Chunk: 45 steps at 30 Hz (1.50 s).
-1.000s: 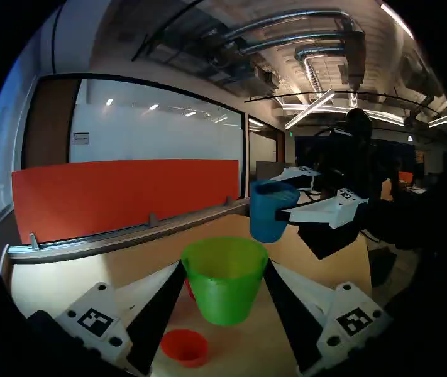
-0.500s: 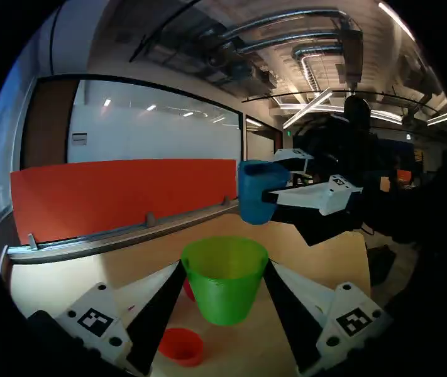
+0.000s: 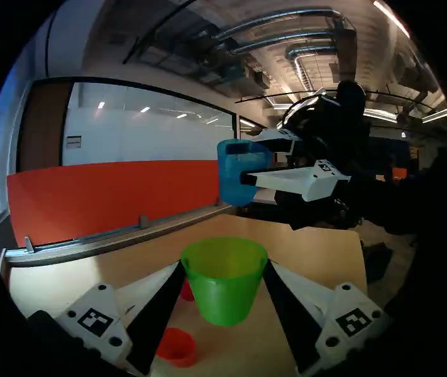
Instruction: Pour water
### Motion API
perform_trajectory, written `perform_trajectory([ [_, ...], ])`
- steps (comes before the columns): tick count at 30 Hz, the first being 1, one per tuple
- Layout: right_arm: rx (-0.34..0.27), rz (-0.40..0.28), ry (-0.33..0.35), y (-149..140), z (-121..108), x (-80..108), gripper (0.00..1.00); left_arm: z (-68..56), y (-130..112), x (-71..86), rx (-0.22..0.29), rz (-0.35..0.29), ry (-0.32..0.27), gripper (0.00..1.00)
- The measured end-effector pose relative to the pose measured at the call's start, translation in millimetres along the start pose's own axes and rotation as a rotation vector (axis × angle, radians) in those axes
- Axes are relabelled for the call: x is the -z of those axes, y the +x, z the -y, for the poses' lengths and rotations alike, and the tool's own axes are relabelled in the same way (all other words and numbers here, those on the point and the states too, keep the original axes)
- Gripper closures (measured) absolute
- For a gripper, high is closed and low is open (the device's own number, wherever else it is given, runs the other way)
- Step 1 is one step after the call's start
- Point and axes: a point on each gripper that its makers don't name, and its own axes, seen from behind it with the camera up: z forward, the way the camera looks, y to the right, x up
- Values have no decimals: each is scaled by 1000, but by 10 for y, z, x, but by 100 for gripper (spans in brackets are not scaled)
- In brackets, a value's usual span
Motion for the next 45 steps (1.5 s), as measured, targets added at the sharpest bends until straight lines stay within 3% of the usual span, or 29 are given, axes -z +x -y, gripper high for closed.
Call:
perform_trajectory([
  [45,406,-2,-11,328,-192,-328,9,-187,-5,-71,-13,-2,-40,13],
])
